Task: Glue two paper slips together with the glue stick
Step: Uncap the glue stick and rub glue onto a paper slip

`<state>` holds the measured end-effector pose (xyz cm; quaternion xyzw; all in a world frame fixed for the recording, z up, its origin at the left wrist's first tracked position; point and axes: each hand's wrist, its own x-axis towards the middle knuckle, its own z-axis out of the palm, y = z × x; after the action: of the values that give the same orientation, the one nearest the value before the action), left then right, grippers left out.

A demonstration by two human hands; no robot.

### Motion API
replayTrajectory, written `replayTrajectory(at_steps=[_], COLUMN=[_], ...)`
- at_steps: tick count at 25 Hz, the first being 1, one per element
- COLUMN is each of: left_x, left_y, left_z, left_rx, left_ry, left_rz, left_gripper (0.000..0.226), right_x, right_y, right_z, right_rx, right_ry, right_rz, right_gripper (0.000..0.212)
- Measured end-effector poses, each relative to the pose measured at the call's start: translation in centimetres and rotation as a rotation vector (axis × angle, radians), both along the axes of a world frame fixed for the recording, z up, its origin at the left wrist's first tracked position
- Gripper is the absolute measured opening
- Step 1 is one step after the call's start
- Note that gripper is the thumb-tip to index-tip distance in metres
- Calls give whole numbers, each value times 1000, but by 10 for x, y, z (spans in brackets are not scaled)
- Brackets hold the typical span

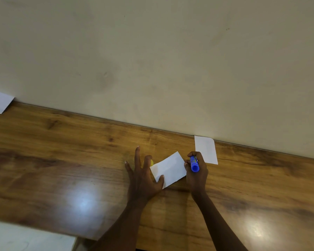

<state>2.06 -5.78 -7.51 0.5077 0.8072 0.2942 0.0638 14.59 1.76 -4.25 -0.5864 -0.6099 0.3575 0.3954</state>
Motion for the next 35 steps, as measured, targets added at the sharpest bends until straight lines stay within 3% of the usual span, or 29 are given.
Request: replayTrajectory(at_steps=[11,18,23,31,35], left_x=[0,1,2,3,3], left_y=[1,-2,-1,-2,-4], left_z=[0,2,4,7,9], left_rx=[-11,44,33,69,115], left_ry=[-16,-59,-69,-119,-214], left_rz=[-6,-8,9,28,65], left_gripper=[62,47,49,37,30], right_x=[5,6,3,8,34], right_y=[-13,-9,-38,-40,-35], right_z=[-1,2,-7,-9,-5], right_rx=[-43,8,30,110,64], right_ry=[27,45,95,-1,-109], right_rz=[-38,-89,-159,-83,48], right_gripper=[38,27,20,33,54])
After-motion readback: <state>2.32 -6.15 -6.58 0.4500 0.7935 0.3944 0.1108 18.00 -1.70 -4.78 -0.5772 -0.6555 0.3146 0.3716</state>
